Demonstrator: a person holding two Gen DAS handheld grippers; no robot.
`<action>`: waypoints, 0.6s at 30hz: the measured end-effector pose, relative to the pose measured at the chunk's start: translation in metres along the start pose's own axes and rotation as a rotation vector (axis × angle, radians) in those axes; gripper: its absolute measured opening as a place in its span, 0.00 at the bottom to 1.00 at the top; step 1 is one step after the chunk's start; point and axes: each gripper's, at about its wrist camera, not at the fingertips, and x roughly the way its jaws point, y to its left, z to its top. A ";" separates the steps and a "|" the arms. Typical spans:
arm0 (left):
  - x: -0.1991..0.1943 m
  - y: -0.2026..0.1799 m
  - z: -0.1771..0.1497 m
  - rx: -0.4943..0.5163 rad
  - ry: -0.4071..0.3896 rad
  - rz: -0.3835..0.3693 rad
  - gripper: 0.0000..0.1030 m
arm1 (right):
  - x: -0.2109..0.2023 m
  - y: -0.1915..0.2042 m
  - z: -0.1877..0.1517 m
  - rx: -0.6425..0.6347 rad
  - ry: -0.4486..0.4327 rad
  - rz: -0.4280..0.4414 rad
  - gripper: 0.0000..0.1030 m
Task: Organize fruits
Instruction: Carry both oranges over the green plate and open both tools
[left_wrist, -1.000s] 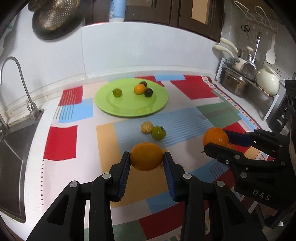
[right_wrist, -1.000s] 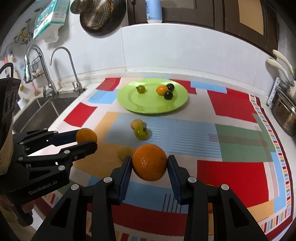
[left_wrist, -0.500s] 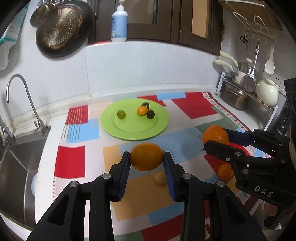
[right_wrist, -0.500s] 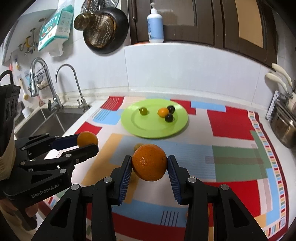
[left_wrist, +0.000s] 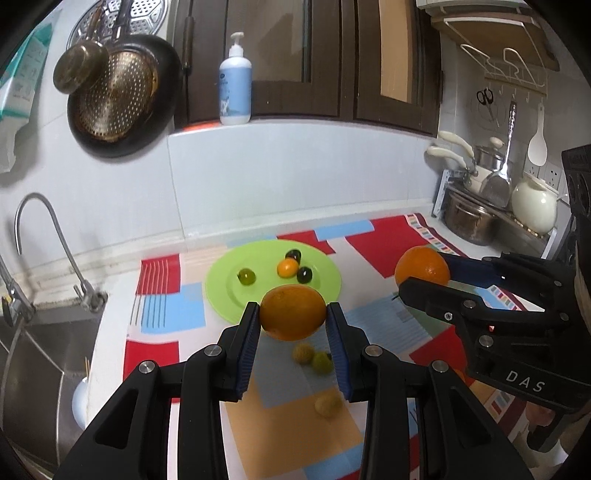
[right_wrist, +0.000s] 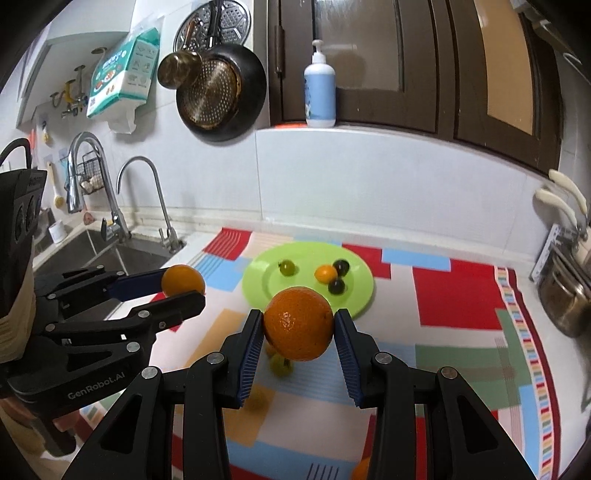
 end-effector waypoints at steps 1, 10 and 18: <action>0.001 0.000 0.002 0.001 -0.004 0.000 0.35 | 0.001 -0.001 0.003 -0.004 -0.004 0.001 0.39; 0.017 0.008 0.023 -0.002 -0.024 0.000 0.35 | 0.018 -0.008 0.027 -0.017 -0.017 0.021 0.39; 0.041 0.018 0.041 0.002 -0.028 0.006 0.35 | 0.042 -0.010 0.048 -0.055 -0.012 0.039 0.39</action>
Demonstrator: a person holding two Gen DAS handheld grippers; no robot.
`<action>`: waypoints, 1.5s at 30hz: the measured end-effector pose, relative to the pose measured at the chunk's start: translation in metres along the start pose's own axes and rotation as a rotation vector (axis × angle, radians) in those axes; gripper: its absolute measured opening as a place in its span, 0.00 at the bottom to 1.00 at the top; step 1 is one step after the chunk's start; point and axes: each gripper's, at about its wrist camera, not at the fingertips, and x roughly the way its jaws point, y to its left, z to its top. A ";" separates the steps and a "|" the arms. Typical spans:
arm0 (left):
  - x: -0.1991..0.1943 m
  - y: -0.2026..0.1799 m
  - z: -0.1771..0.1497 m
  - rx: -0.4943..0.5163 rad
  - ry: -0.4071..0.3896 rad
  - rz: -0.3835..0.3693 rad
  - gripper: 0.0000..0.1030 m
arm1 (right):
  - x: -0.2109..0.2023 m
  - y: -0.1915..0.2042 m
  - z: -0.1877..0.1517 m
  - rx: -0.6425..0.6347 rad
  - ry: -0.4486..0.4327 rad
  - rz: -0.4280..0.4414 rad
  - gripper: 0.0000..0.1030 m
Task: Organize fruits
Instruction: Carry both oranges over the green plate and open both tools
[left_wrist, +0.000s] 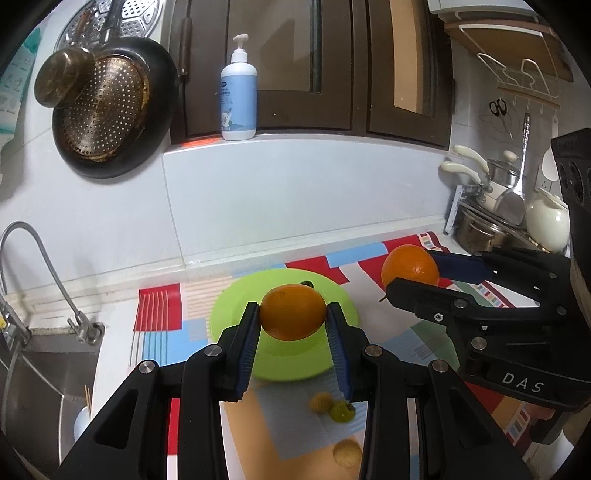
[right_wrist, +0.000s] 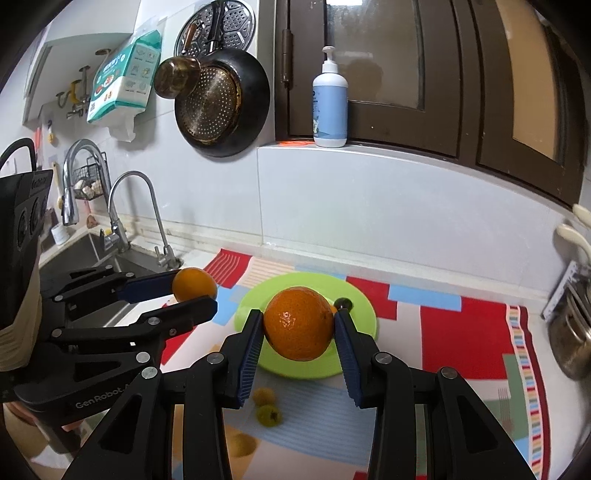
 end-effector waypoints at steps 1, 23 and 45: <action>0.003 0.001 0.002 0.001 0.001 0.000 0.35 | 0.003 -0.001 0.003 -0.003 0.002 0.002 0.39; 0.096 0.033 0.033 0.002 0.070 0.003 0.35 | 0.113 -0.039 0.037 0.020 0.117 0.045 0.39; 0.194 0.069 0.009 -0.026 0.214 -0.028 0.35 | 0.221 -0.056 0.023 0.024 0.277 0.079 0.39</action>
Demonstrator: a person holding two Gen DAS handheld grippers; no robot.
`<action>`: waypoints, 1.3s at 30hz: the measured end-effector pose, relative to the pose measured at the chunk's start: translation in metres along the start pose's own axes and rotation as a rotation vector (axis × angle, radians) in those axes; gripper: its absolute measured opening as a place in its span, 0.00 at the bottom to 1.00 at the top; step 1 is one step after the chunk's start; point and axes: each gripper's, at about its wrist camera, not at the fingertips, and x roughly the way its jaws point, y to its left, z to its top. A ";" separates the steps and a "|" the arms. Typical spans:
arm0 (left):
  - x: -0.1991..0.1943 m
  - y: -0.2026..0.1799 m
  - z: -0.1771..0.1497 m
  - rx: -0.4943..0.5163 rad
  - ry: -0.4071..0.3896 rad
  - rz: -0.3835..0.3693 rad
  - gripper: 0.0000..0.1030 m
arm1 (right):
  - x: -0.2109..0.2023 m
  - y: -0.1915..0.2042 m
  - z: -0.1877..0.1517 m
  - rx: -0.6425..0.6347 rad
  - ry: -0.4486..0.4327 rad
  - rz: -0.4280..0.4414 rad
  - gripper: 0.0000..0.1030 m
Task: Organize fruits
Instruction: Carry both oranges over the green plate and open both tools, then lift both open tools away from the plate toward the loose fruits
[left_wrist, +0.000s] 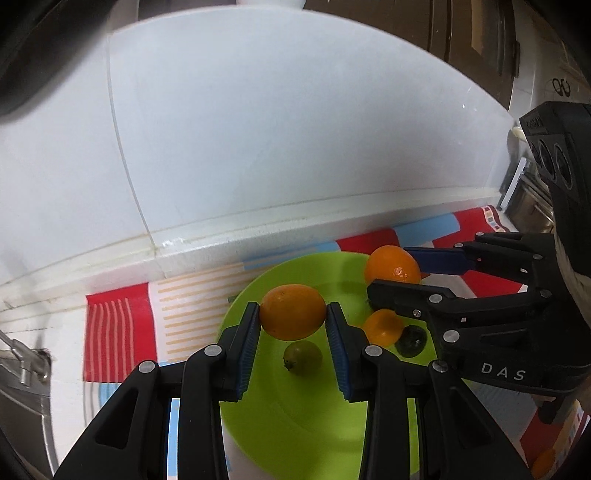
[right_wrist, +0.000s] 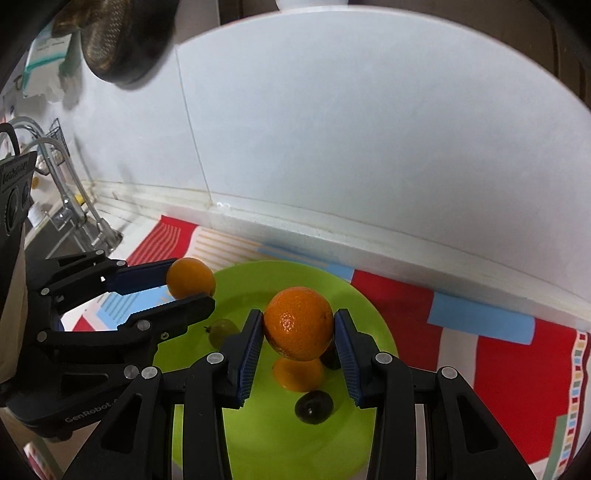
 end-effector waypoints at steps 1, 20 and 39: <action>0.003 0.000 -0.001 0.003 0.006 0.000 0.35 | 0.003 0.000 -0.001 -0.001 0.004 0.000 0.39; -0.005 0.005 0.000 -0.017 -0.002 0.026 0.43 | 0.002 -0.004 0.000 0.008 -0.016 -0.030 0.41; -0.121 -0.032 -0.004 0.002 -0.169 0.044 0.51 | -0.117 0.020 -0.018 0.036 -0.149 -0.067 0.41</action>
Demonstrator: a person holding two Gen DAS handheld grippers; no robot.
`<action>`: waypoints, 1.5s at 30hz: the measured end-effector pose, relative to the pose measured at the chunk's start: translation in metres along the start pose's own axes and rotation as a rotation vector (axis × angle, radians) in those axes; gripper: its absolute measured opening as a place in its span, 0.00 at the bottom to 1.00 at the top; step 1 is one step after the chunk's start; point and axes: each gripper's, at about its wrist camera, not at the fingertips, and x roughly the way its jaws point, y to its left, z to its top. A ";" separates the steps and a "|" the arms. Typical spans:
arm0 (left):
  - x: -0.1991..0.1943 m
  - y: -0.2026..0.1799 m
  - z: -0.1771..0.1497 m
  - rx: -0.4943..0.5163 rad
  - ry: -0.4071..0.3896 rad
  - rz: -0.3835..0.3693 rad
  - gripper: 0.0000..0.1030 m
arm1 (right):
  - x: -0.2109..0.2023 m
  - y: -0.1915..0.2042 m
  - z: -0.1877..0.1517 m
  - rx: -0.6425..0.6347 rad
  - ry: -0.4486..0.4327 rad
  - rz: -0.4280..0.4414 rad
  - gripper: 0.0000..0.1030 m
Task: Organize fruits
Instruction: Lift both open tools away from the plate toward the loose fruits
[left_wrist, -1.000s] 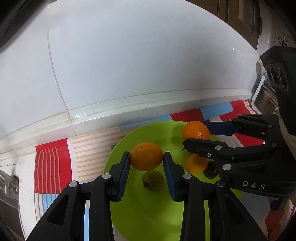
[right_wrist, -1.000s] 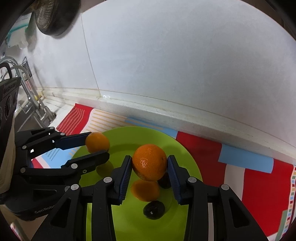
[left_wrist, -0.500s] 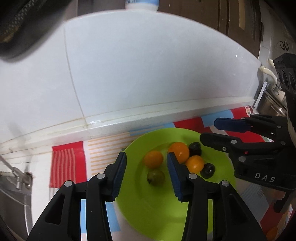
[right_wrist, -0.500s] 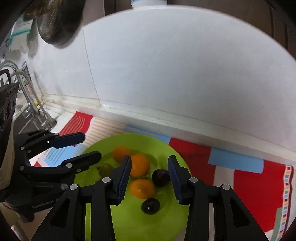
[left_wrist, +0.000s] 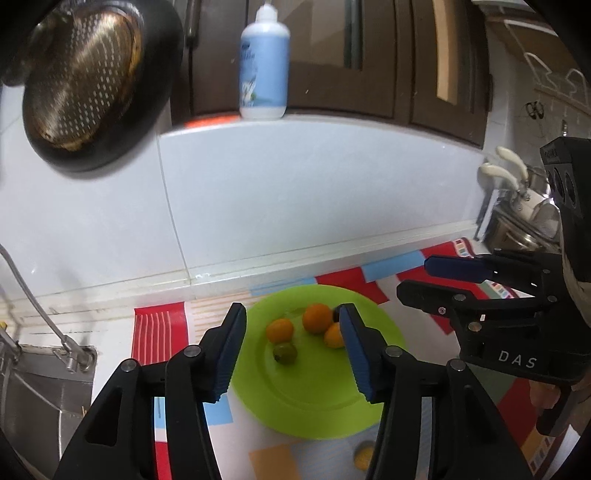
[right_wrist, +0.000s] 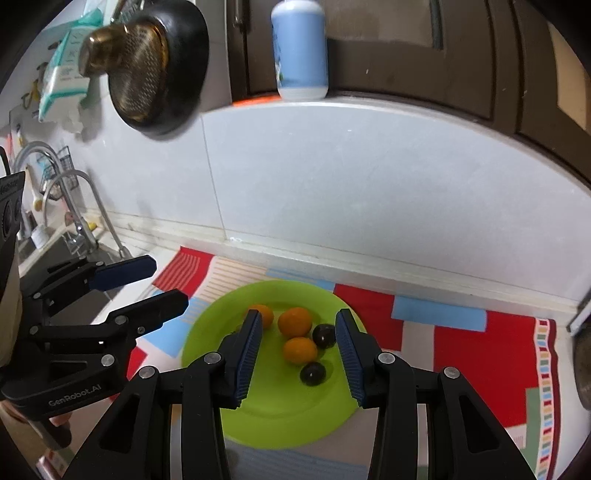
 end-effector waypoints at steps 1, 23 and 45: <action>-0.004 -0.002 -0.001 0.004 -0.005 -0.003 0.51 | -0.006 0.001 -0.001 0.002 -0.007 -0.002 0.44; -0.103 -0.033 -0.041 0.003 -0.086 0.001 0.58 | -0.114 0.031 -0.056 0.077 -0.094 -0.096 0.50; -0.125 -0.057 -0.092 0.091 -0.052 0.009 0.63 | -0.148 0.028 -0.127 0.246 -0.033 -0.237 0.57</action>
